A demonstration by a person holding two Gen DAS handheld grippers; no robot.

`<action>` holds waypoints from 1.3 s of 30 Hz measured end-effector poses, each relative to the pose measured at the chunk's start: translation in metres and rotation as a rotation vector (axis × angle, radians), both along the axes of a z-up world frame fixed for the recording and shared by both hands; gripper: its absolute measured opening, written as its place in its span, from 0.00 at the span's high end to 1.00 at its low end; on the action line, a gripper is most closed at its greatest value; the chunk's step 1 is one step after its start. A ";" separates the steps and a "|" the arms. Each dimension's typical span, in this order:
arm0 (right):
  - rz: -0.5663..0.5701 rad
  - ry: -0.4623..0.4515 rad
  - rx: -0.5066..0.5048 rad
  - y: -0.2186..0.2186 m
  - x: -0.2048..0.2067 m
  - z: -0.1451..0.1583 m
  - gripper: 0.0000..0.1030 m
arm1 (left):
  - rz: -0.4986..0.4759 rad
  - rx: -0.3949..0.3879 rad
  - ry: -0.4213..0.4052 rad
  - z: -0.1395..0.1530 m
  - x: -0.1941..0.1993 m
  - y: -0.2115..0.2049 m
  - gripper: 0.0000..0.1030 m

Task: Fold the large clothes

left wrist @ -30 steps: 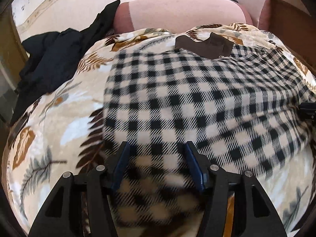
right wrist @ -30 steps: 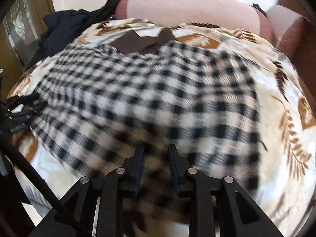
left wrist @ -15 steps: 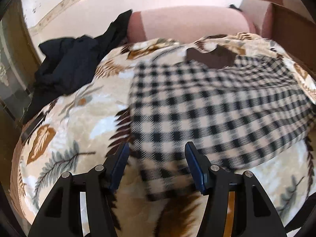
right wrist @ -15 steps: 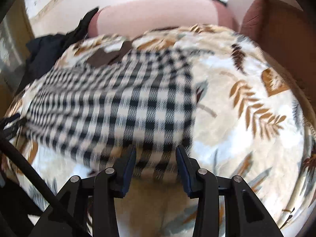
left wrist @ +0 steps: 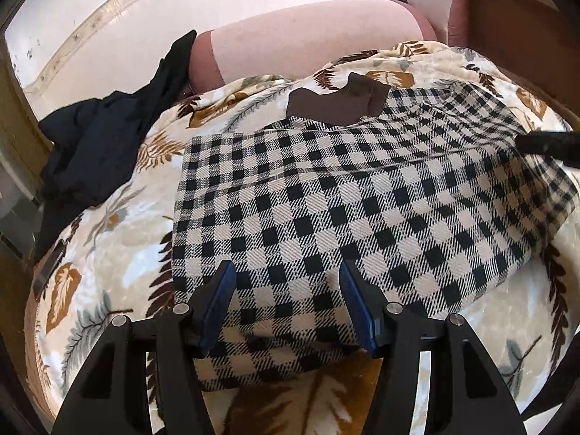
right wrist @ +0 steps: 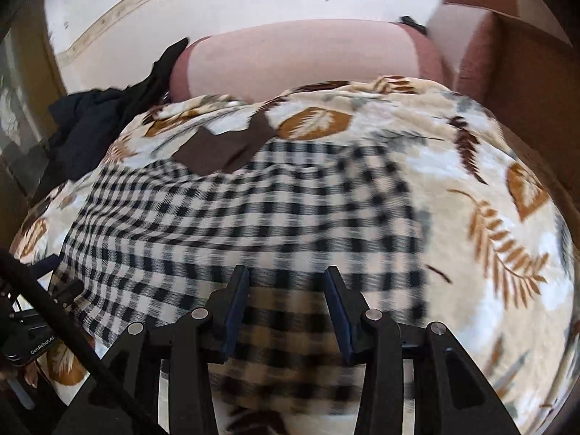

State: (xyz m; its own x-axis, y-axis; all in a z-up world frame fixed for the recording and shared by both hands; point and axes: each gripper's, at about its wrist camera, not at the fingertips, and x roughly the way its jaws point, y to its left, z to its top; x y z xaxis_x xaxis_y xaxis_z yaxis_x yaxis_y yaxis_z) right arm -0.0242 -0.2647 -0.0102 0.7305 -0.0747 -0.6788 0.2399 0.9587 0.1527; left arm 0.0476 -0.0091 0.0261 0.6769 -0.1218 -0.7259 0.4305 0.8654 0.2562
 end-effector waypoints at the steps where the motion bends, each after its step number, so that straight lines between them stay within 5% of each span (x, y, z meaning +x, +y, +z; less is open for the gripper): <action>1: 0.014 0.008 -0.003 0.006 0.007 -0.001 0.54 | 0.004 -0.008 0.011 0.000 0.002 0.000 0.43; 15: 0.133 0.039 -0.041 0.062 0.050 -0.011 0.50 | 0.102 -0.105 0.052 0.013 0.036 0.037 0.43; 25: 0.256 -0.007 -0.051 0.116 0.053 -0.009 0.50 | 0.309 -0.313 0.112 0.030 0.116 0.102 0.41; 31: 0.417 -0.023 -0.128 0.182 0.048 -0.014 0.43 | 0.282 -0.324 0.208 0.007 0.152 0.100 0.41; 39: 0.574 -0.043 -0.372 0.270 0.035 -0.041 0.40 | 0.181 -0.400 0.329 -0.010 0.179 0.087 0.41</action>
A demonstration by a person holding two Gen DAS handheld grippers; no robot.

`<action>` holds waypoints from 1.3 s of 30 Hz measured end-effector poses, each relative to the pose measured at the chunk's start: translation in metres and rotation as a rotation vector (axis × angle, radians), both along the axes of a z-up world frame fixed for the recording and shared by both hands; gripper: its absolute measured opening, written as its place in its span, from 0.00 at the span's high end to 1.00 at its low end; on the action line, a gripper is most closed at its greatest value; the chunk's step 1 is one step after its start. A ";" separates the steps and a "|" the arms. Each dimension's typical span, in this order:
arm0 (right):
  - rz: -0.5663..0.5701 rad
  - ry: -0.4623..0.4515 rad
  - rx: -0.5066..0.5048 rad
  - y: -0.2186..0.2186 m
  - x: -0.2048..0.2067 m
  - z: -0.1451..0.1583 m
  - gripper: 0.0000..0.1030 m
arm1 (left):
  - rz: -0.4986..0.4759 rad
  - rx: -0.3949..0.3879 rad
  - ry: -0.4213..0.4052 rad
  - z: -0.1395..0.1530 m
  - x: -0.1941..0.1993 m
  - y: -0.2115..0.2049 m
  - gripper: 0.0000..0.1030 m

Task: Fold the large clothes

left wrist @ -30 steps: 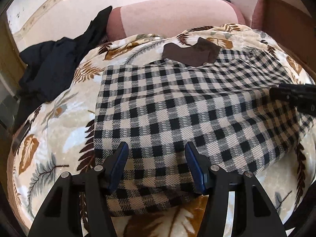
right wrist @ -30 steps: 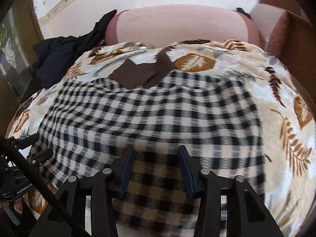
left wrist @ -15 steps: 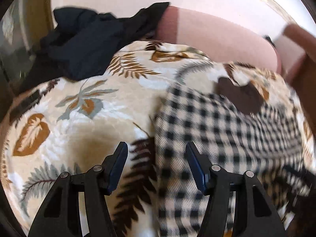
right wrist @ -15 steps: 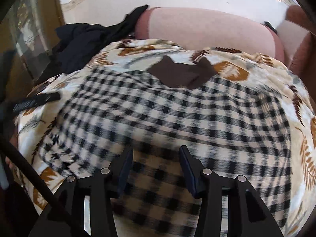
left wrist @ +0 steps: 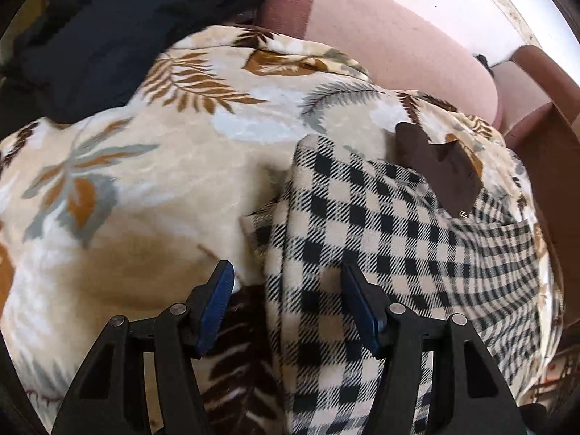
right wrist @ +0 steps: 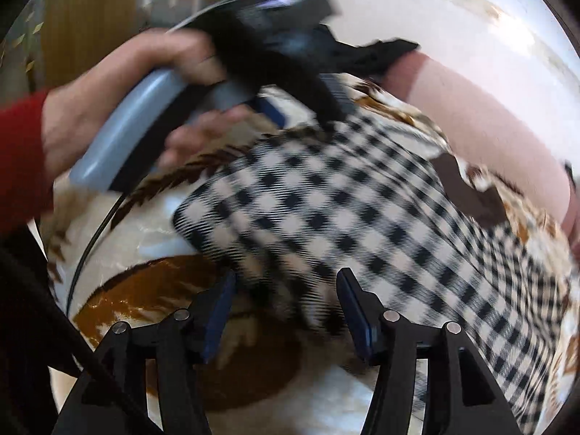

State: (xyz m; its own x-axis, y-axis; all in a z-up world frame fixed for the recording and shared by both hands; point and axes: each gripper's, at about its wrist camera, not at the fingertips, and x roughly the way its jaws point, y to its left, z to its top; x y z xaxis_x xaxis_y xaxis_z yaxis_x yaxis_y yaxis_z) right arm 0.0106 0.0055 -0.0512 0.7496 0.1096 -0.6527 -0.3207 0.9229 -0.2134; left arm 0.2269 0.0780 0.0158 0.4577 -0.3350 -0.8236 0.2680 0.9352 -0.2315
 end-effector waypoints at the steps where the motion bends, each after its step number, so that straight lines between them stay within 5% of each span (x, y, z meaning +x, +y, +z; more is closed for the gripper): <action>1: 0.002 -0.016 -0.035 0.009 0.000 -0.004 0.40 | -0.005 -0.024 0.014 -0.001 0.004 0.000 0.41; 7: -0.004 -0.126 -0.215 0.048 0.005 -0.017 0.40 | -0.021 -0.114 0.081 -0.014 0.027 -0.005 0.40; 14: -0.001 -0.133 -0.242 0.067 0.027 -0.019 0.41 | -0.017 -0.261 0.140 -0.023 0.051 0.007 0.36; 17: 0.006 -0.097 -0.210 0.069 0.036 -0.018 0.53 | -0.030 -0.295 0.146 -0.025 0.054 0.008 0.36; 18: 0.014 -0.086 -0.196 0.068 0.039 -0.018 0.61 | -0.039 -0.290 0.144 -0.024 0.053 0.007 0.43; 19: 0.030 -0.078 -0.187 0.068 0.039 -0.018 0.66 | -0.060 -0.269 0.141 -0.023 0.051 0.002 0.63; 21: 0.031 -0.088 -0.210 0.072 0.037 -0.019 0.87 | -0.093 -0.235 0.141 -0.020 0.048 -0.007 0.88; 30: -0.075 -0.168 -0.112 0.037 0.025 0.015 0.94 | -0.001 -0.282 0.034 0.021 0.022 -0.009 0.91; 39: -0.194 -0.238 -0.033 -0.021 -0.018 0.048 0.94 | -0.033 -0.205 -0.055 0.070 -0.010 -0.054 0.91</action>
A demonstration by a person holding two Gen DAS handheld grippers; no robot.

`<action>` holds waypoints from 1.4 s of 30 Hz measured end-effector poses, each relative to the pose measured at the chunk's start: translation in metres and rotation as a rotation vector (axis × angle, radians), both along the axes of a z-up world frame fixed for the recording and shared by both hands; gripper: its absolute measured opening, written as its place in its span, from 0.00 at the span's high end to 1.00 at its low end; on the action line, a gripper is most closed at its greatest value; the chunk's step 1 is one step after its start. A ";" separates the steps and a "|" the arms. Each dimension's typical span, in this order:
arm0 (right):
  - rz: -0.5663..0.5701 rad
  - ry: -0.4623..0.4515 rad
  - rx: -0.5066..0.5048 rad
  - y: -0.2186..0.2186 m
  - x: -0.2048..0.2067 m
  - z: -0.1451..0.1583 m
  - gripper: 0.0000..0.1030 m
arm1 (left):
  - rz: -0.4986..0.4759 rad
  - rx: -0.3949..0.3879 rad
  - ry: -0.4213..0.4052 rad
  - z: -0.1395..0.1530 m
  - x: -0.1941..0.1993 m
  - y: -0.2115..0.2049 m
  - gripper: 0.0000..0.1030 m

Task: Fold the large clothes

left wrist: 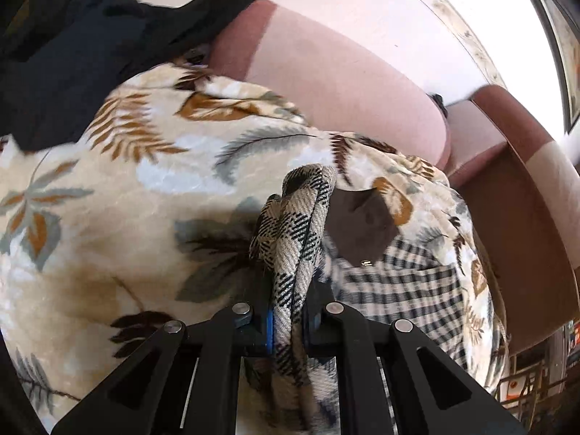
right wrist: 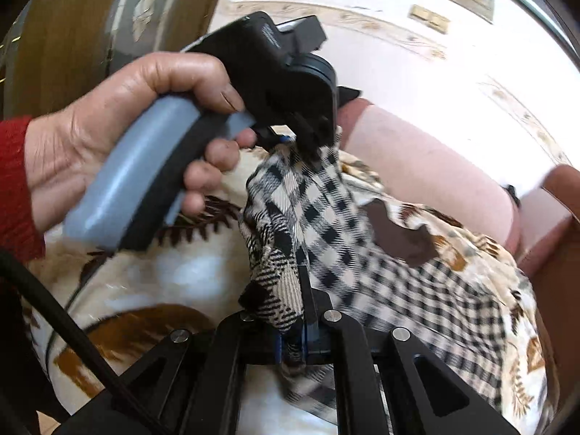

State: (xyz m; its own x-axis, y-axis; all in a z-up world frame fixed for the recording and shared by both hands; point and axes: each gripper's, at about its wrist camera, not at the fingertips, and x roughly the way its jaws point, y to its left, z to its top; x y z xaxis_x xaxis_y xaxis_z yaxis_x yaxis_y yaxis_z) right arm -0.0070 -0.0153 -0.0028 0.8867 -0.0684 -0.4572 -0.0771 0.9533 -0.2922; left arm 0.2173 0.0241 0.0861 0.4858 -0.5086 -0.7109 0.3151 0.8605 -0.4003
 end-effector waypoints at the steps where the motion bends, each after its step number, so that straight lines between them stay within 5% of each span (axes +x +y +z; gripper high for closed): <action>1: -0.013 -0.004 0.008 -0.009 -0.002 0.003 0.94 | -0.020 0.010 -0.007 0.009 -0.001 -0.014 0.91; 9: -0.184 0.021 0.204 -0.106 -0.037 0.012 0.95 | -0.187 0.088 -0.055 0.038 -0.028 -0.149 0.91; 16: -0.332 0.011 0.313 -0.178 -0.080 0.011 0.95 | -0.310 0.124 -0.036 0.032 -0.052 -0.272 0.91; 24: -0.503 0.082 0.518 -0.273 -0.108 -0.016 0.95 | -0.383 0.217 -0.003 0.008 -0.068 -0.362 0.87; 32: -0.520 0.213 0.603 -0.304 -0.099 -0.045 0.93 | -0.344 0.116 -0.011 0.028 -0.077 -0.340 0.64; 34: -0.503 0.240 0.618 -0.308 -0.098 -0.045 0.88 | -0.334 0.110 -0.047 0.038 -0.084 -0.322 0.57; 35: -0.505 0.244 0.628 -0.311 -0.101 -0.041 0.78 | -0.333 0.117 -0.068 0.040 -0.090 -0.312 0.55; 38: -0.530 0.195 0.668 -0.326 -0.116 -0.027 0.61 | -0.327 0.174 -0.125 0.039 -0.108 -0.279 0.53; 42: -0.582 0.059 0.760 -0.354 -0.140 -0.008 0.55 | -0.324 0.264 -0.166 0.016 -0.132 -0.241 0.53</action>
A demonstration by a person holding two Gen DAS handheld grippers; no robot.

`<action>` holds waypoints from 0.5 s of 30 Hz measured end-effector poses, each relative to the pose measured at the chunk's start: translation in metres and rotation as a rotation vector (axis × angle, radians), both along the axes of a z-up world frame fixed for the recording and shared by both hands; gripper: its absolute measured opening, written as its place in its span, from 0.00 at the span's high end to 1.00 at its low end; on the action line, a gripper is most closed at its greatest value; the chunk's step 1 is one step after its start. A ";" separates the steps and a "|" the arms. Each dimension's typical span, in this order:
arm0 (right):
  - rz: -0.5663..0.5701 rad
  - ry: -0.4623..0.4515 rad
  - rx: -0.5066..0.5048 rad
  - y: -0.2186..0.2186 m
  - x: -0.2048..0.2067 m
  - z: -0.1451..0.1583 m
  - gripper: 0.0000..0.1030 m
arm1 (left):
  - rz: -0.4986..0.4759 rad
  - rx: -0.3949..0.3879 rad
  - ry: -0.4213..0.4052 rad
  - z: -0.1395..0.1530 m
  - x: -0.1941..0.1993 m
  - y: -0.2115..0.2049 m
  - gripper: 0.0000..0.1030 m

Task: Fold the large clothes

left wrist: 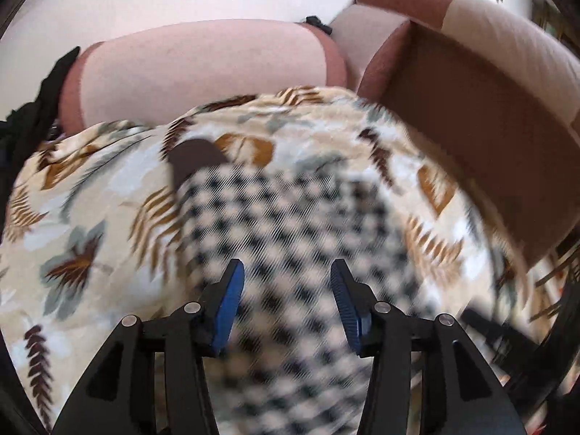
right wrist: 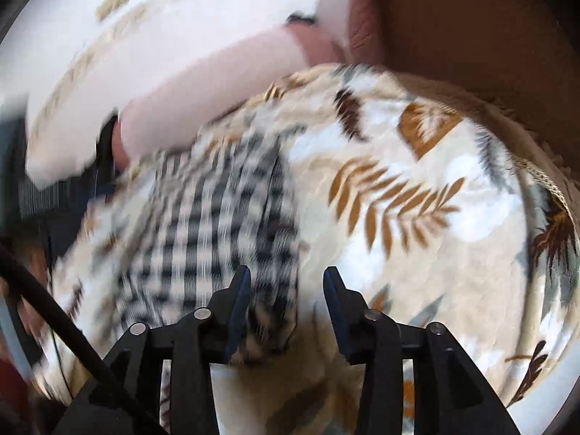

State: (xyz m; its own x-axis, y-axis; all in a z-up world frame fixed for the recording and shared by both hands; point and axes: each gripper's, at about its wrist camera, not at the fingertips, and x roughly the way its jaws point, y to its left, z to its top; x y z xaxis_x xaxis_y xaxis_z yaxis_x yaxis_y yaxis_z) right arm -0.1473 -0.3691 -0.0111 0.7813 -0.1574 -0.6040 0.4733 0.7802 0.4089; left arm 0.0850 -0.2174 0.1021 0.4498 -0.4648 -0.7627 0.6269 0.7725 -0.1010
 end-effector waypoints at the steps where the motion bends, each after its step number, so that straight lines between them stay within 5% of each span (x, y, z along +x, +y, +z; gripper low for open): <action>1: -0.005 -0.026 0.025 -0.004 -0.001 0.002 0.55 | -0.004 0.016 -0.008 -0.007 -0.005 0.005 0.53; 3: 0.012 -0.051 0.070 -0.008 0.007 0.001 0.55 | -0.033 0.059 -0.008 -0.026 -0.018 0.013 0.57; 4: 0.018 -0.049 0.068 -0.009 0.015 0.001 0.55 | -0.050 0.076 -0.004 -0.034 -0.024 0.014 0.69; 6: 0.018 -0.026 0.004 -0.006 0.036 0.006 0.55 | -0.069 0.112 -0.005 -0.048 -0.032 0.012 0.85; 9: 0.038 0.050 -0.136 -0.001 0.075 0.013 0.56 | -0.072 0.135 -0.003 -0.065 -0.045 0.012 0.96; 10: 0.067 0.079 -0.146 0.001 0.088 0.011 0.61 | -0.066 0.126 0.021 -0.071 -0.049 0.013 0.96; 11: 0.093 0.092 -0.129 0.000 0.096 0.007 0.81 | -0.060 0.120 0.033 -0.076 -0.055 0.015 0.96; 12: 0.131 0.109 -0.088 -0.002 0.106 0.001 0.86 | -0.057 0.122 0.033 -0.079 -0.060 0.016 0.96; 15: 0.114 0.226 -0.092 -0.007 0.125 -0.015 0.86 | -0.051 0.153 -0.010 -0.091 -0.077 0.013 1.00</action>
